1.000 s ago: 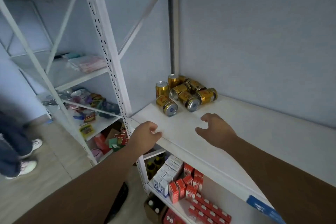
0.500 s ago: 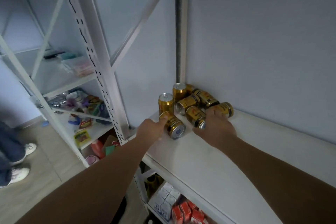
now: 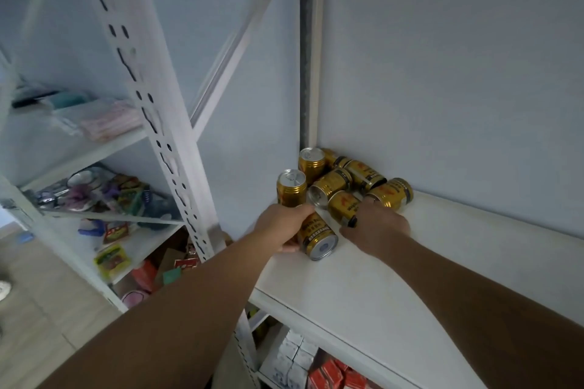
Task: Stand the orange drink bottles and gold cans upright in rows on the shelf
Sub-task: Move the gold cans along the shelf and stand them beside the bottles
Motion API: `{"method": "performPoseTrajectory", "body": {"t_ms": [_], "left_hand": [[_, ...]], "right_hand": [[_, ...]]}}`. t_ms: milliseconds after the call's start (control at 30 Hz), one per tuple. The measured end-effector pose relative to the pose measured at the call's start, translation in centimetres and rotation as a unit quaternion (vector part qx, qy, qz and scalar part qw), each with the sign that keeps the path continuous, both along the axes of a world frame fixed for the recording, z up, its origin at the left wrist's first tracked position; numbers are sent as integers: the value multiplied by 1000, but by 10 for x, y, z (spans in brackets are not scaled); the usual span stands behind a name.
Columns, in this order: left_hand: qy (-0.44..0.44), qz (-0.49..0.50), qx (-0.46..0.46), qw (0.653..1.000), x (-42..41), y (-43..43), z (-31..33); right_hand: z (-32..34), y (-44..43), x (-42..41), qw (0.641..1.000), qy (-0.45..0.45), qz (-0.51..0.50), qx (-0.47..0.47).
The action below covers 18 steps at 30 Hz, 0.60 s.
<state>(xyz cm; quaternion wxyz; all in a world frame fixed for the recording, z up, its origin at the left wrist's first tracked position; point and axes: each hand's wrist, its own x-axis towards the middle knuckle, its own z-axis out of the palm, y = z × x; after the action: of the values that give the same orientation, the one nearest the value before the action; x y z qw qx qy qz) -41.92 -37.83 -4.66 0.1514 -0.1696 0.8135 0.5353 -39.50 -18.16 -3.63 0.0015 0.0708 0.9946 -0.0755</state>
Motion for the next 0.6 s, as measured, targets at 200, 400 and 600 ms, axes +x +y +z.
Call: {"method": "performPoseTrajectory", "body": {"t_ms": [200,400,600], "left_hand": [[32,-66,-1,997,7,2,9],[110,-161,-3,981,13,12,26],[197,-223,-44,954,28,33,27]], "right_hand": [[-11,3,19,980,74,-62,-174],[-15,15,41,943,130,-115,-283],[-16,37,74,902,177,-188,-346]]}}
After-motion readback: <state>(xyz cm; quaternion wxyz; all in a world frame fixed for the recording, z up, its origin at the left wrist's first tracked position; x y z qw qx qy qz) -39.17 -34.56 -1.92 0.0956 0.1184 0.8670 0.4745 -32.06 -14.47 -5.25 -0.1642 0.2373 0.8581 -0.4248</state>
